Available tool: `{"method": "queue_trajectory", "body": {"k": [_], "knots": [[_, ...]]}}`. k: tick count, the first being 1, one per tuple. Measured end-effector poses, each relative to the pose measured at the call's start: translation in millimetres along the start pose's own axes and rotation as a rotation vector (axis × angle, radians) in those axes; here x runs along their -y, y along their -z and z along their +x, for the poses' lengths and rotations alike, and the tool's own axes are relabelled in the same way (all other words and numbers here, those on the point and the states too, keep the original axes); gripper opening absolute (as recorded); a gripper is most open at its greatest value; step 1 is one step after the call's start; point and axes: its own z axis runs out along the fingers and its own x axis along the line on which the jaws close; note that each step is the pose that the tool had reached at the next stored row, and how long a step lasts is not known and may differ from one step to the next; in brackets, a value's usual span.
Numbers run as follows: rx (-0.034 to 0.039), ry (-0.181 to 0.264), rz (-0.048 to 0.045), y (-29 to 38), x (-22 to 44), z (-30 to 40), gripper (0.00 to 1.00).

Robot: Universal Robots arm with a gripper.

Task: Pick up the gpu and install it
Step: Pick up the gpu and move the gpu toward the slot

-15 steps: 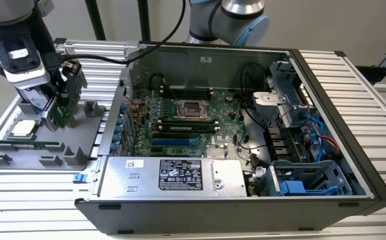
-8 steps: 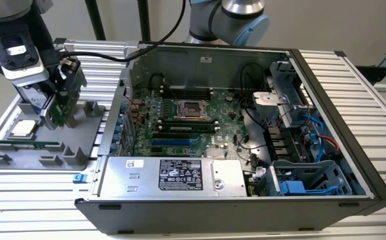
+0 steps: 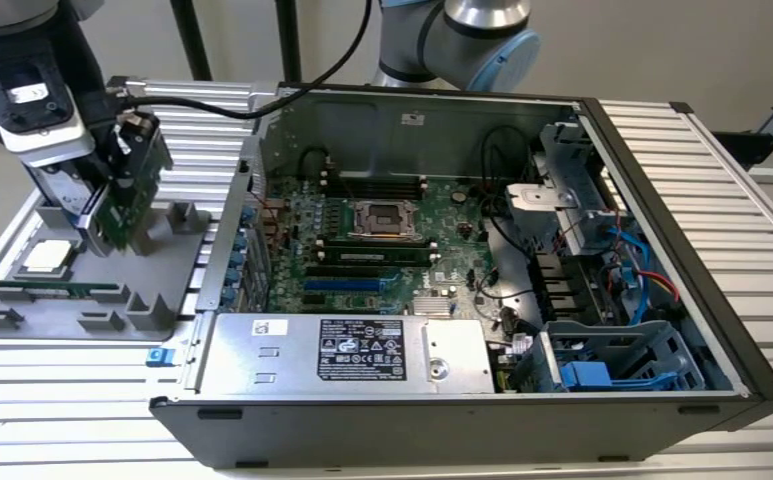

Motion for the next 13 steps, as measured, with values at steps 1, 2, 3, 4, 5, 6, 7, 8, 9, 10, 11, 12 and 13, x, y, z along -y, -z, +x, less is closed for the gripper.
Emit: {"method": "queue_trajectory", "body": {"k": [1,2,3,4,5,6,7,8,9,10,11,12,13], "knots": [[-0.0001,0.0,0.0,0.7,0.0,0.0,0.0],[0.0,0.0,0.0,1.3,-0.1,0.0,0.0],[0.0,0.0,0.0,1.9,-0.1,0.0,0.0],[-0.0001,0.0,0.0,2.6,-0.1,-0.1,0.0],[0.0,0.0,0.0,3.2,-0.2,-0.1,0.0],[0.0,0.0,0.0,3.9,-0.2,0.0,0.0],[0.0,0.0,0.0,4.5,-0.3,-0.1,0.0],[-0.0001,0.0,0.0,5.3,-0.3,-0.1,0.0],[0.0,0.0,0.0,5.9,-0.4,-0.1,0.0],[0.0,0.0,0.0,6.6,-0.4,-0.1,0.0],[0.0,0.0,0.0,7.6,-0.4,-0.1,0.0],[0.0,0.0,0.0,8.3,-0.5,-0.1,0.0],[0.0001,0.0,-0.0001,9.0,-0.5,-0.1,0.0]]}}
